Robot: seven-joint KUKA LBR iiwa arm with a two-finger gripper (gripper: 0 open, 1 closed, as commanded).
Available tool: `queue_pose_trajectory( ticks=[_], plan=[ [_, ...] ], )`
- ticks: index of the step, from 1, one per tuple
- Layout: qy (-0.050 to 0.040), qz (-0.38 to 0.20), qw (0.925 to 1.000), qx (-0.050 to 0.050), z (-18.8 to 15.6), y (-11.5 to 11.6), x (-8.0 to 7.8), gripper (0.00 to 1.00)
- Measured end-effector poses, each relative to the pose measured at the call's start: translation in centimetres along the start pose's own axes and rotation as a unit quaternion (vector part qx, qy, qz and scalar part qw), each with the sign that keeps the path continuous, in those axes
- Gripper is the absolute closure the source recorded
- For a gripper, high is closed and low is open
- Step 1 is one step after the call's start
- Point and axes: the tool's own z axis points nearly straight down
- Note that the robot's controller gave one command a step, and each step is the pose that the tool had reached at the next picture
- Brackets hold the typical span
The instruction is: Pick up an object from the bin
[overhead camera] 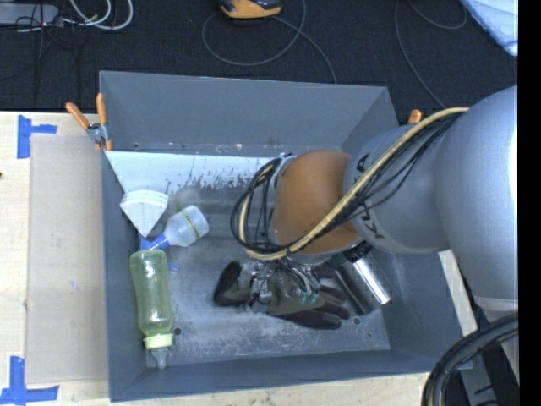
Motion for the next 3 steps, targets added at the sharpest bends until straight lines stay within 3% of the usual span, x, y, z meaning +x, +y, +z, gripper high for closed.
queue_pose_trajectory(
  ticks=[3],
  plan=[
    [0.0003, 0.041, 0.9991, 0.0, -0.2, 2.0, 0.1, 1.0]
  ],
)
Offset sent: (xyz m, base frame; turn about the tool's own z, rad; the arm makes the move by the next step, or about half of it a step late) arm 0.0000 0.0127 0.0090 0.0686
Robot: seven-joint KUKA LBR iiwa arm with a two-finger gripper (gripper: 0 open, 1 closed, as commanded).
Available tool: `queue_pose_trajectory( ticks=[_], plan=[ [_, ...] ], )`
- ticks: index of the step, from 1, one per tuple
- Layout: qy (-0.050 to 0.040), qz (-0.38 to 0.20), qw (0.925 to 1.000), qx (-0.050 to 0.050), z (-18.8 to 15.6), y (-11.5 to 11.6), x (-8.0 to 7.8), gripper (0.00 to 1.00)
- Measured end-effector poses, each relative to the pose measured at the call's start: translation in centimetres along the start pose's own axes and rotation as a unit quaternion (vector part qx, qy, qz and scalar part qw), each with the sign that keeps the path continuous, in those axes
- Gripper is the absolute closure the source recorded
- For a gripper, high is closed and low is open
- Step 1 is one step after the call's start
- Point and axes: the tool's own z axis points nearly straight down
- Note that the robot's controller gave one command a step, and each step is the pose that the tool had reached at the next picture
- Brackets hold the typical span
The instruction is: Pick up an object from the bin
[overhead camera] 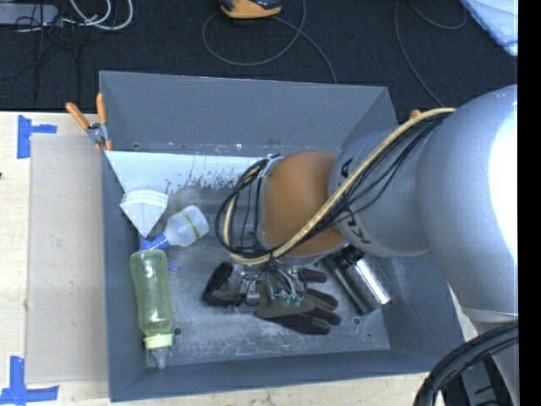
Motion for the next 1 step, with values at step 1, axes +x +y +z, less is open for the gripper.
queue_pose_trajectory(
  ticks=[1],
  plan=[
    [0.0015, 0.007, 1.0, 0.0, -1.29, 0.17, 0.46, 1.0]
  ],
)
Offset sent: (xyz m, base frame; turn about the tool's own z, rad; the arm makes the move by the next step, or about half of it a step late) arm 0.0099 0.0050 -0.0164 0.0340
